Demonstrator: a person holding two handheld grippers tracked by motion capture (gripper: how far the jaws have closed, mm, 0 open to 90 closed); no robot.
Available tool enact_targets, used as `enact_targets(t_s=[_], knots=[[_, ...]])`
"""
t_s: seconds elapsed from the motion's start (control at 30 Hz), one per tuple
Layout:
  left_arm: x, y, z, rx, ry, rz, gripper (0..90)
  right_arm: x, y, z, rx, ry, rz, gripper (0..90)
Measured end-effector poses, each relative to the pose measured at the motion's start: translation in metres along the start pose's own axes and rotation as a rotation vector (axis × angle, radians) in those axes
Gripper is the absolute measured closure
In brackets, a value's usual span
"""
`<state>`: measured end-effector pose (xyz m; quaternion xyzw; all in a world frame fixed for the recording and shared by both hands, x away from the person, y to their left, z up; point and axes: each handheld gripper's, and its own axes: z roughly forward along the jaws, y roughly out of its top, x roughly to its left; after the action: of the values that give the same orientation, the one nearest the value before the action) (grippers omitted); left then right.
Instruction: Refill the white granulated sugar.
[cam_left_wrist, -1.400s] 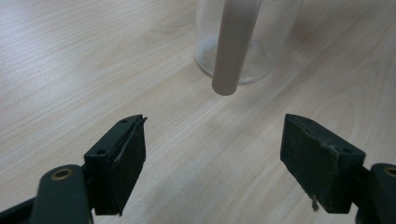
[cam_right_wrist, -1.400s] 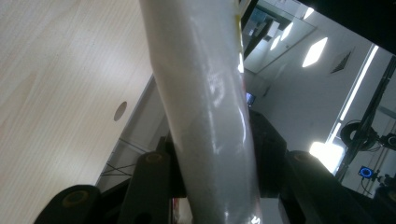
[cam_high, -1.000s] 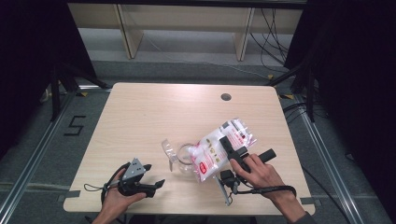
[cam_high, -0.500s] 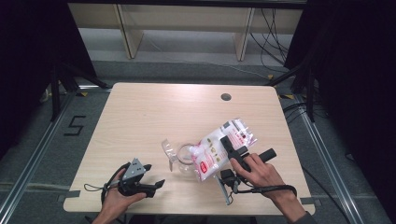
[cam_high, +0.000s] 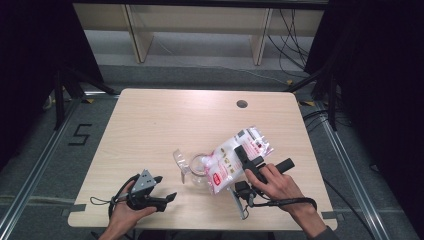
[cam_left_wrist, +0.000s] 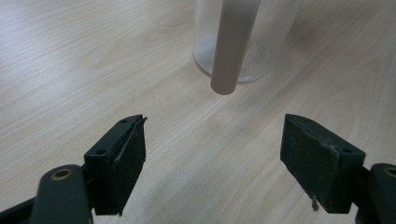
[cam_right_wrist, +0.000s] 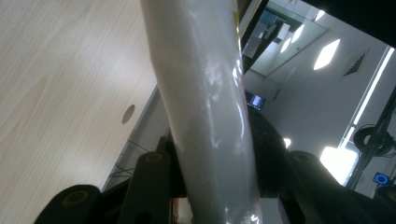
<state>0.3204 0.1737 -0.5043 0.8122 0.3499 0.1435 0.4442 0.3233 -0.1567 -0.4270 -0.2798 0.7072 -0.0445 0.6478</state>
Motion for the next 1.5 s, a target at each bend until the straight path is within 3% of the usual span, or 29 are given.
enact_targets(t_s=[0.1, 0.13, 0.17, 0.2, 0.3, 0.33, 0.43, 0.5, 0.57, 1.0, 1.23, 1.5], knots=[[0.000, 0.000, 0.000, 0.000, 0.001, 0.014, 22.1, 0.000, 0.001, 0.000, -0.005, -0.001, -0.009, 66.0], [0.001, 0.000, 0.000, -0.001, -0.001, 0.016, 22.1, 0.003, 0.001, 0.000, 0.006, 0.006, 0.045, 66.1], [0.001, 0.000, 0.000, 0.000, -0.001, 0.016, 22.1, 0.003, 0.001, 0.000, 0.006, 0.006, 0.045, 66.1], [0.001, 0.000, 0.000, 0.000, -0.001, 0.017, 22.0, 0.001, 0.000, 0.001, -0.007, 0.000, 0.009, 66.1], [0.001, 0.000, 0.000, 0.000, 0.001, 0.014, 22.0, 0.000, -0.001, 0.001, -0.004, 0.001, 0.001, 66.1], [0.000, 0.000, 0.000, -0.001, -0.003, -0.005, 22.0, -0.001, -0.001, 0.000, -0.002, -0.004, -0.008, 66.1], [0.001, 0.001, -0.001, -0.002, 0.000, 0.020, 22.0, -0.001, -0.001, 0.000, 0.000, -0.002, -0.007, 66.1], [0.000, 0.000, 0.000, -0.002, 0.006, -0.003, 22.0, -0.002, -0.001, -0.001, 0.000, -0.001, -0.008, 66.1], [0.001, 0.001, -0.001, -0.001, 0.007, 0.021, 22.0, -0.002, -0.001, -0.002, 0.008, -0.003, -0.012, 66.2], [0.001, 0.001, -0.001, -0.001, 0.008, 0.021, 22.0, -0.005, -0.004, -0.003, 0.012, 0.012, -0.018, 66.2], [0.002, 0.001, -0.002, -0.003, 0.003, 0.022, 22.1, -0.009, -0.005, -0.005, 0.011, -0.004, -0.015, 66.3], [0.002, 0.001, -0.001, -0.003, 0.008, 0.023, 22.1, -0.009, -0.005, -0.005, 0.006, 0.017, -0.008, 66.5]])
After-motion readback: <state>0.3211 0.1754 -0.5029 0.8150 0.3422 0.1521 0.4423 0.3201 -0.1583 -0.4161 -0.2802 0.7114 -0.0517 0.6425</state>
